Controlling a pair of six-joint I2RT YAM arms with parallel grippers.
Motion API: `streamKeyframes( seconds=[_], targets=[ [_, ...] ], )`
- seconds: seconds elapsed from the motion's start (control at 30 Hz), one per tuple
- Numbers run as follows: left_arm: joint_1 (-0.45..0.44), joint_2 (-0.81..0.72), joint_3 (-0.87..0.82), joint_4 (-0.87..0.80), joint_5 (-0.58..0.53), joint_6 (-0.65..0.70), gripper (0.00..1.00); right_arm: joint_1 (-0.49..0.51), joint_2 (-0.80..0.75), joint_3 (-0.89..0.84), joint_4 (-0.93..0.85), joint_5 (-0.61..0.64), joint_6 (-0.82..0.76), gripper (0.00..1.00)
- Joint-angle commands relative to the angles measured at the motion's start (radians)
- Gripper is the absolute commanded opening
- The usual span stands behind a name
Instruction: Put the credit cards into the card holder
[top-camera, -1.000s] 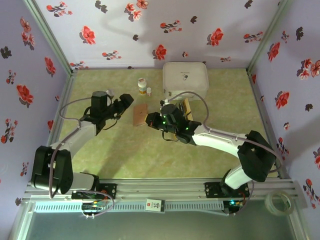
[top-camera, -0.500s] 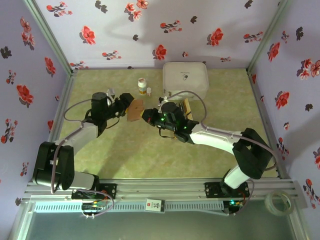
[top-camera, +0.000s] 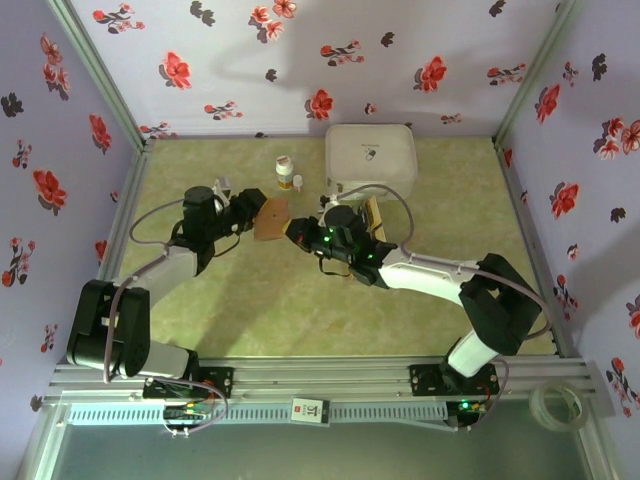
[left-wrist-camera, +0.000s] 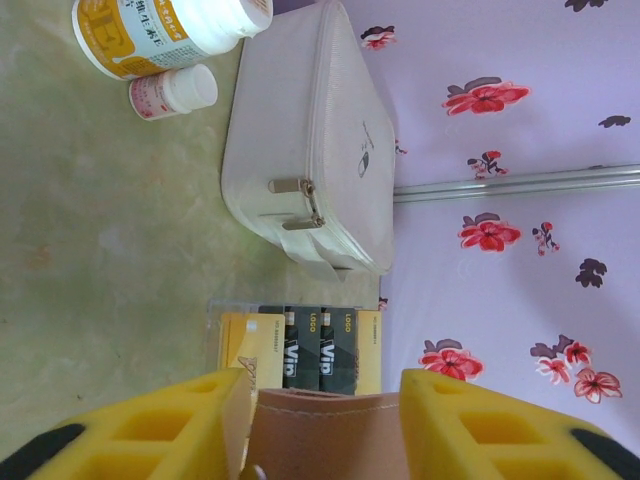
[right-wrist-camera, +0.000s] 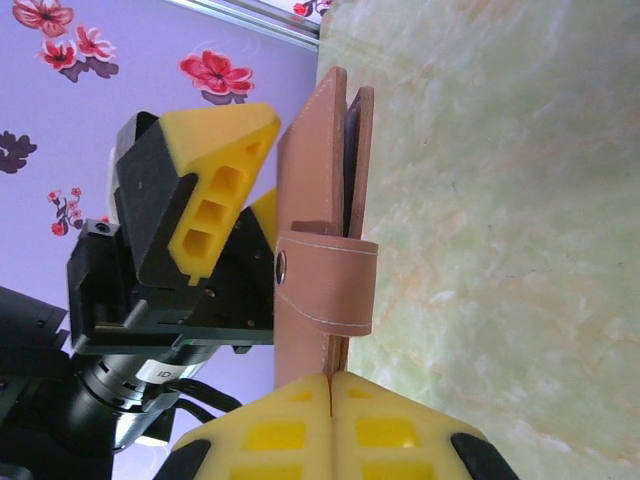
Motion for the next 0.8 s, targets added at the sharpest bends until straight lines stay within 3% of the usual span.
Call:
streamKeyframes(
  seconds=[0.0,0.27,0.6,0.63,0.77],
  targets=[
    [0.002,-0.010,-0.012,0.036,0.022,0.010,0.40,-0.009,0.009,-0.025,0.039,0.001,0.023,0.00],
    [0.005,-0.011,-0.018,0.040,0.022,0.013,0.31,-0.016,0.017,-0.038,0.056,-0.002,0.031,0.00],
    [0.003,-0.011,-0.027,0.059,0.026,0.028,0.08,-0.017,0.032,-0.030,0.063,-0.016,0.033,0.00],
    [0.002,-0.016,-0.029,0.058,0.027,0.039,0.05,-0.018,0.031,-0.029,0.058,-0.019,0.029,0.04],
    [0.003,-0.047,-0.025,0.012,0.026,0.119,0.00,-0.020,-0.003,-0.024,-0.028,-0.007,-0.021,0.34]
  ],
)
